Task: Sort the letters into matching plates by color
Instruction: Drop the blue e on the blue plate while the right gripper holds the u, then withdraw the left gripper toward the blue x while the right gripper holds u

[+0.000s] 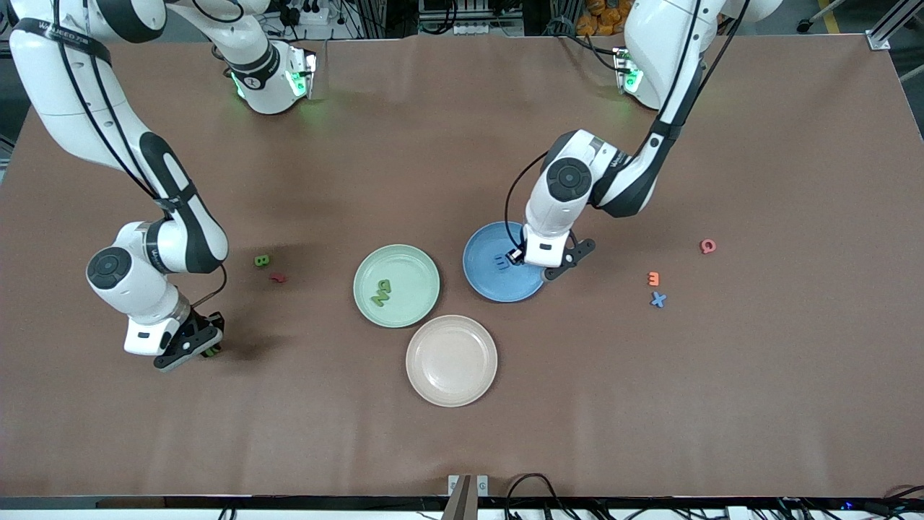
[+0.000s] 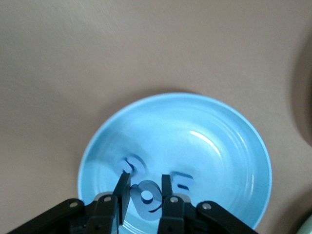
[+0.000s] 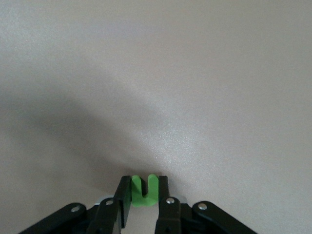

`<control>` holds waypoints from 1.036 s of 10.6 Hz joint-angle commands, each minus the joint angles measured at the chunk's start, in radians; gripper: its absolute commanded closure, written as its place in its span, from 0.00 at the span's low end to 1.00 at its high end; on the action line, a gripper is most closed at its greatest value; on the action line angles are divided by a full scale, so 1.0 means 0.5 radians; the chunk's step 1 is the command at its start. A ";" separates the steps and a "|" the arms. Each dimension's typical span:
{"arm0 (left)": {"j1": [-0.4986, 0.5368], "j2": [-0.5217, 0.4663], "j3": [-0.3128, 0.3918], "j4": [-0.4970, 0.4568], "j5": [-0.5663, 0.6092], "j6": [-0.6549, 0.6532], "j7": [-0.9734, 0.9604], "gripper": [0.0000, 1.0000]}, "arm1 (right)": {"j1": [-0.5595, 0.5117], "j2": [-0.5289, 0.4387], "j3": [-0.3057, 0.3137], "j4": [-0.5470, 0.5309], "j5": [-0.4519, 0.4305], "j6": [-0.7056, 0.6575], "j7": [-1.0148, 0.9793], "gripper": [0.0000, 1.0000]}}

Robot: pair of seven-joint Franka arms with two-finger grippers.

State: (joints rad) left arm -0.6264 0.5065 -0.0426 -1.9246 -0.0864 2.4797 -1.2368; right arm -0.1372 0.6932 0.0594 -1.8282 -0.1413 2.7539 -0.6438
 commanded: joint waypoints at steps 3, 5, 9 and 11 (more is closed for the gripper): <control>-0.014 0.067 0.042 0.094 -0.033 -0.023 0.099 0.00 | -0.035 0.037 0.025 0.024 0.040 0.021 0.002 0.76; 0.083 0.058 0.042 0.088 0.150 -0.026 0.099 0.00 | -0.032 0.031 0.025 0.018 0.046 0.011 0.002 0.77; 0.329 0.033 0.039 0.070 0.314 -0.035 0.389 0.00 | -0.032 -0.045 0.028 0.002 0.049 -0.065 0.198 0.78; 0.470 -0.006 0.039 0.073 0.314 -0.157 0.729 0.00 | -0.029 -0.079 0.035 0.002 0.052 -0.136 0.272 0.78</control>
State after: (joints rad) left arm -0.4562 0.5317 -0.0172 -1.8927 0.0473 2.4653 -1.0193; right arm -0.1398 0.6856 0.0594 -1.8249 -0.1283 2.7324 -0.5502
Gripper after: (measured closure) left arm 0.000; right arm 0.731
